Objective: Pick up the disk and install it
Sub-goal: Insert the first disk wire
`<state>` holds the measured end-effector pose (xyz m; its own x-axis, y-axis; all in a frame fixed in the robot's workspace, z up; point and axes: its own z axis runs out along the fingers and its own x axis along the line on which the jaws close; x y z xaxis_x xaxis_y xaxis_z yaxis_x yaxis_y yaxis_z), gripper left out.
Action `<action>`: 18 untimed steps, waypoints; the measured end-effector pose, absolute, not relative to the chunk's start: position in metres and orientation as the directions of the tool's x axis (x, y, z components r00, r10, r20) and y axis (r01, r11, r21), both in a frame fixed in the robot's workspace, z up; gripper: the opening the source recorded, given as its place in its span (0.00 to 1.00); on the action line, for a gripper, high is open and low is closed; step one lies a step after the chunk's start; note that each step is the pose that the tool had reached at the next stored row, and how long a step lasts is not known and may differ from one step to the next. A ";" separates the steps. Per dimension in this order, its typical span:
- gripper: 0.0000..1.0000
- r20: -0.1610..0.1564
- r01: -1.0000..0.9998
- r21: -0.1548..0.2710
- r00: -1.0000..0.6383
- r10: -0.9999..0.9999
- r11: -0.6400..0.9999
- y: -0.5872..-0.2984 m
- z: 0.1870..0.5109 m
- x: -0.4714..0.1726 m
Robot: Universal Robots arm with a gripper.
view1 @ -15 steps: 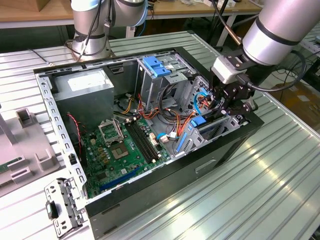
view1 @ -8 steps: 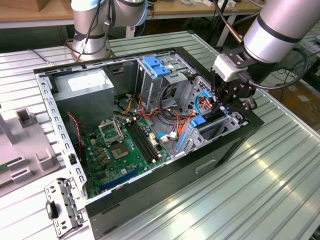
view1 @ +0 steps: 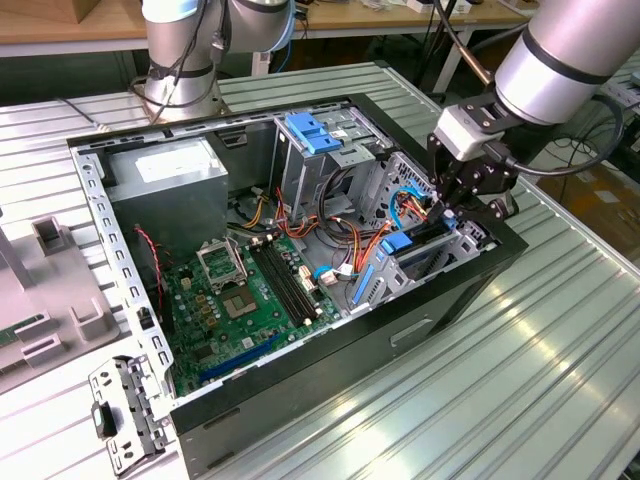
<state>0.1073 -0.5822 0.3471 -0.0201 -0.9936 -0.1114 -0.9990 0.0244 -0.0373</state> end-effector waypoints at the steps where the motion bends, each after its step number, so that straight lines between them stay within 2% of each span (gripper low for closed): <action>1: 0.11 -0.111 -0.999 -0.035 -0.020 -0.994 0.024 -0.582 0.347 0.108; 9: 0.11 -0.111 -0.999 -0.029 -0.021 -0.994 0.024 -0.582 0.343 0.109; 18: 0.11 -0.112 -0.999 -0.029 -0.021 -0.994 0.024 -0.582 0.357 0.117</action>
